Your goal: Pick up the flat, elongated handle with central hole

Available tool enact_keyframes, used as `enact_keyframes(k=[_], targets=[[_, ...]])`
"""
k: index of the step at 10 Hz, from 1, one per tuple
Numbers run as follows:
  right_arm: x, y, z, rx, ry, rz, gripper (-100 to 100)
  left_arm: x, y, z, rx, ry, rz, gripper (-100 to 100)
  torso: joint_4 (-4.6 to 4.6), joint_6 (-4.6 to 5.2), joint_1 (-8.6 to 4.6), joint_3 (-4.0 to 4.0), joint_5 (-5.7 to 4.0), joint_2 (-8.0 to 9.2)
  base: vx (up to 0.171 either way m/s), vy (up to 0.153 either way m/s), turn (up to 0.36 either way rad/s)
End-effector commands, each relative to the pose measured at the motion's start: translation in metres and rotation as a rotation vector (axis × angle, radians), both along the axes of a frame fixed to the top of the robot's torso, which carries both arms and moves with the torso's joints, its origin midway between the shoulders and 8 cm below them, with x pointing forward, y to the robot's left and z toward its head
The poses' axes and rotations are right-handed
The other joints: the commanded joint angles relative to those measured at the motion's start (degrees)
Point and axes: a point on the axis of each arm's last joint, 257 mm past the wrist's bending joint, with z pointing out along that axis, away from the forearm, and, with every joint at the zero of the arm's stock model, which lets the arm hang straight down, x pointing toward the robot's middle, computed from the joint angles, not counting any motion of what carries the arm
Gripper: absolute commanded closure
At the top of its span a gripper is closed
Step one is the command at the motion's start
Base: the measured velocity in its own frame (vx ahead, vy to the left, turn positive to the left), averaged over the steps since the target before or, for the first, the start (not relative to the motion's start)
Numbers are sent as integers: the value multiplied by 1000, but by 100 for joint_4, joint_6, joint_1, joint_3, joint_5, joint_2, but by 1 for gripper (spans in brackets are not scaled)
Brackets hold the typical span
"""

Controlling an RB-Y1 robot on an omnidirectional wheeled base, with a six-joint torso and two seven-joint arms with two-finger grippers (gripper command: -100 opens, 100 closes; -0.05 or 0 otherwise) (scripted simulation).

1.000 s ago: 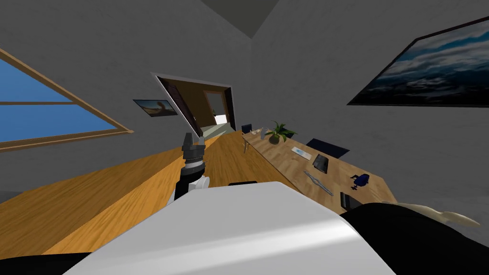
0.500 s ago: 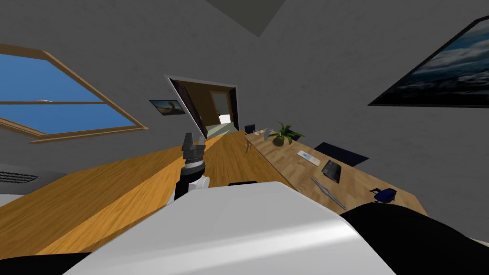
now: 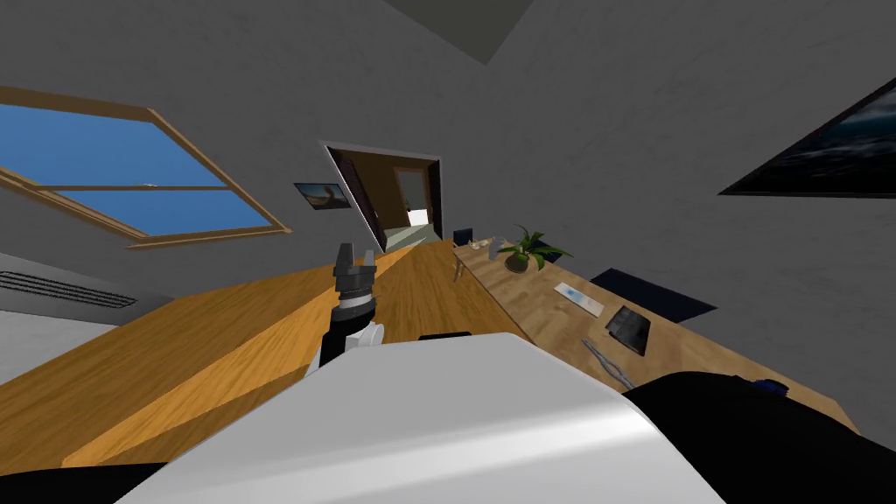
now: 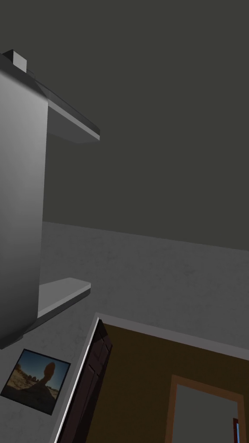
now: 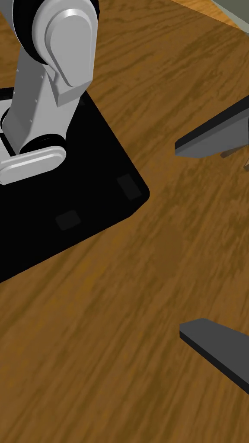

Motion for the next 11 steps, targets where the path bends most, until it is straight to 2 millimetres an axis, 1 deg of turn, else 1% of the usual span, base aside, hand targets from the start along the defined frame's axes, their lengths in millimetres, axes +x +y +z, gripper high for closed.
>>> enact_keyframes(k=[1,2,3,4,5,6,7,8,9,10,11], targets=[[-8,-21,5,-35,22,21,-100,0,0,0,0,0,0,0,0,0,0,0,0,0,20,-40,120],[-15,-45,11,-74,46,63,-100,0,0,0,0,0,0,0,-1,6,-3,-1,-1,-1,17,-56,220],[-18,-52,12,-88,53,63,-100,0,0,0,0,0,0,0,0,0,-9,-1,-3,-2,13,-64,93],[-20,-71,17,-119,69,102,-100,0,0,0,0,0,0,0,0,7,-12,0,-4,0,26,-86,145],[-23,-77,18,-132,75,101,-100,0,0,0,0,0,0,0,-1,0,-21,-3,-5,-5,18,-69,112],[-22,-97,23,-166,87,136,-100,0,0,0,0,0,0,0,-1,7,-15,-2,-6,-2,-4,-74,163],[-25,-104,24,-181,95,135,-100,0,0,0,0,0,0,0,0,1,-18,1,-4,2,2,-70,104],[-21,-120,27,-208,99,166,-100,0,0,0,0,0,0,0,1,8,-13,2,-6,3,24,-81,135],[-23,-125,29,-219,105,166,-100,0,0,0,0,0,0,0,0,3,-19,-2,-6,-4,6,-86,91],[-19,-142,32,-252,109,192,-100,0,0,0,0,0,0,0,0,8,-19,0,-7,1,6,-100,135],[-19,-142,32,-252,109,192,-100,0,0,0,0,0,0,0,0,3,-24,0,-7,-1,1,-86,102]])
